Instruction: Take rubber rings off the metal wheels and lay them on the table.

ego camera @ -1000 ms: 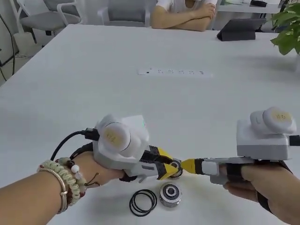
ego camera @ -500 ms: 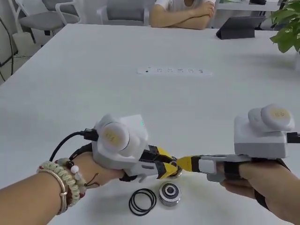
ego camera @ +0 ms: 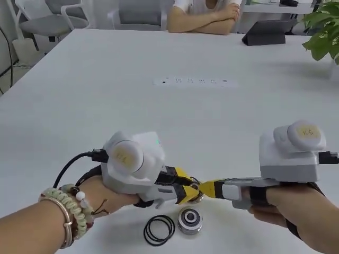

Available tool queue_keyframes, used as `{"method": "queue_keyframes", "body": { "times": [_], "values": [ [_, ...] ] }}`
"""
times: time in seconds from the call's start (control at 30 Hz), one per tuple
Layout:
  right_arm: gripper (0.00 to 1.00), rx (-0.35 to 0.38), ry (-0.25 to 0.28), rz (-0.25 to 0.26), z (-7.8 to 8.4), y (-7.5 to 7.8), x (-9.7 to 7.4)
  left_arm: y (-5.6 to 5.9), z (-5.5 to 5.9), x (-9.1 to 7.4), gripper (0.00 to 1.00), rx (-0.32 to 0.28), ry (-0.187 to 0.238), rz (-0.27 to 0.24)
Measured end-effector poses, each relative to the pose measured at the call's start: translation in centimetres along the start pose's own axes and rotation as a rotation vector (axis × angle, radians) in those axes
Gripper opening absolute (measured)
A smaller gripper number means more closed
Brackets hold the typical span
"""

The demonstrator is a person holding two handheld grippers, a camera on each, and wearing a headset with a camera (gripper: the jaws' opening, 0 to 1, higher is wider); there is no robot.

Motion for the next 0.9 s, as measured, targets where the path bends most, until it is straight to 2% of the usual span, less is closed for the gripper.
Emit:
{"method": "queue_keyframes", "body": {
  "times": [0.13, 0.27, 0.43, 0.53, 0.73, 0.8, 0.9],
  "values": [
    [0.0, 0.0, 0.0, 0.009, 0.0, 0.1, -0.1, 0.0, -0.1, 0.0, 0.08, -0.004, -0.012, -0.001],
    [0.0, 0.003, 0.004, 0.014, -0.1, 0.2, -0.1, 0.1, -0.1, 0.0, 0.11, -0.032, -0.021, 0.012],
    [0.0, 0.01, 0.017, 0.018, -0.4, 0.3, -0.3, 0.2, -0.2, -0.3, 0.13, -0.005, -0.04, 0.022],
    [0.0, 0.014, 0.024, 0.018, -0.6, 0.3, -0.4, 0.6, -0.5, -0.8, 0.18, 0.014, -0.054, 0.059],
    [0.0, 0.02, 0.038, 0.019, -0.9, 0.3, -0.6, 0.7, -1.1, -1.8, 0.21, 0.06, -0.047, 0.077],
    [0.0, 0.021, 0.045, 0.021, -1.0, 0.3, -0.6, 0.4, -1.6, -2.1, 0.22, 0.049, -0.041, 0.075],
    [0.0, 0.029, 0.063, 0.025, -1.4, 0.4, -0.9, 0.2, -2.4, -2.7, 0.27, 0.036, -0.011, 0.068]
  ]
}}
Point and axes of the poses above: the centre of the closed fingertips' face, and the gripper's own axes: x roughly forward along the fingers, y roughly to its right, z roughly out of its underside, the point moved 5 cm from there along -x, roughly backward along the fingers, and after that the axes turned 1 degree about -x, right-handed, at the moved point
